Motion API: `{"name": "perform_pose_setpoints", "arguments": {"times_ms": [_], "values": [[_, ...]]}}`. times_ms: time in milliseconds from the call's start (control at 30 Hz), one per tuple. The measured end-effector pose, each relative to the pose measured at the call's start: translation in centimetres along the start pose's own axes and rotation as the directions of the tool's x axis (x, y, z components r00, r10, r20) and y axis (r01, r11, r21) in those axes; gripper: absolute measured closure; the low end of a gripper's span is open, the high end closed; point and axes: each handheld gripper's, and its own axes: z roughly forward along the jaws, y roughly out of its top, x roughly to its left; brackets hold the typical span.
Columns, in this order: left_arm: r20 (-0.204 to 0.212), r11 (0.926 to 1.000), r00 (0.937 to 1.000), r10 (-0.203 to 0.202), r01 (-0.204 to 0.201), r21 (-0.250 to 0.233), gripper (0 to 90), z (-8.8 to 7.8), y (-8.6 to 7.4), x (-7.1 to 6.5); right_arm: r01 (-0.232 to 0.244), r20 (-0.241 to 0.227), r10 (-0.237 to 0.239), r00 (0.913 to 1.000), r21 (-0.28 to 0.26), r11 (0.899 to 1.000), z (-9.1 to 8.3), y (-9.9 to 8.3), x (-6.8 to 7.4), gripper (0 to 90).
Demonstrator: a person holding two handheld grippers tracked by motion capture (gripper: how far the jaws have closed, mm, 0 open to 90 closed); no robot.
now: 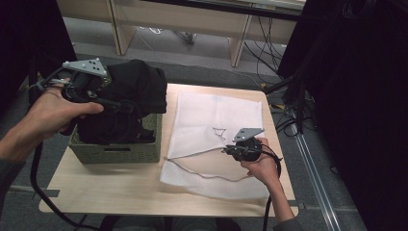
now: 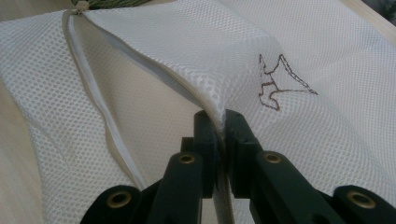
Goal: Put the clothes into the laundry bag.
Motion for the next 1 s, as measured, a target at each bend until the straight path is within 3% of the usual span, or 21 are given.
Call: {"name": "perform_pose_setpoints", "arguments": {"times_ms": [167, 333, 533, 633, 667, 800, 1000], "values": [[0.041, 0.9996, 0.9989, 0.024, -0.023, -0.014, 60.8, -0.3, 0.6, -1.5, 0.010, -0.005, -0.010, 0.9999, -0.004, 1.000, 0.0, 0.1, -0.2, 85.0], [0.099, 0.9987, 0.9941, 0.043, -0.040, -0.033, 60.9, -0.9, 1.4, -3.4, -0.017, -0.006, 0.017, 0.9998, -0.008, 1.000, -0.2, 0.4, -0.2, 85.2], [0.152, 0.9940, 0.9823, 0.109, -0.107, -0.025, 60.9, -0.9, 2.1, -6.2, -0.019, -0.008, 0.019, 0.9998, -0.014, 1.000, -0.2, 0.4, -0.4, 85.2], [0.171, 0.9924, 0.9776, 0.123, -0.121, -0.024, 60.9, -0.6, 2.0, -7.0, -0.018, -0.007, 0.017, 0.9998, -0.014, 1.000, -0.2, 0.4, -0.4, 85.2], [0.199, 0.9902, 0.9701, 0.140, -0.139, -0.018, 60.8, -0.2, 2.0, -8.0, -0.018, -0.008, 0.018, 0.9998, -0.013, 1.000, -0.2, 0.4, -0.4, 85.2], [0.257, 0.9853, 0.9516, 0.168, -0.171, -0.012, 60.8, 1.1, 1.8, -9.9, -0.010, -0.009, 0.010, 0.9999, -0.014, 1.000, -0.1, 0.3, -0.4, 85.2], [0.333, 0.9758, 0.9221, 0.197, -0.217, 0.025, 60.6, 4.4, 1.3, -12.2, -0.011, -0.009, 0.011, 0.9999, -0.015, 1.000, -0.2, 0.3, -0.4, 85.1]]}}
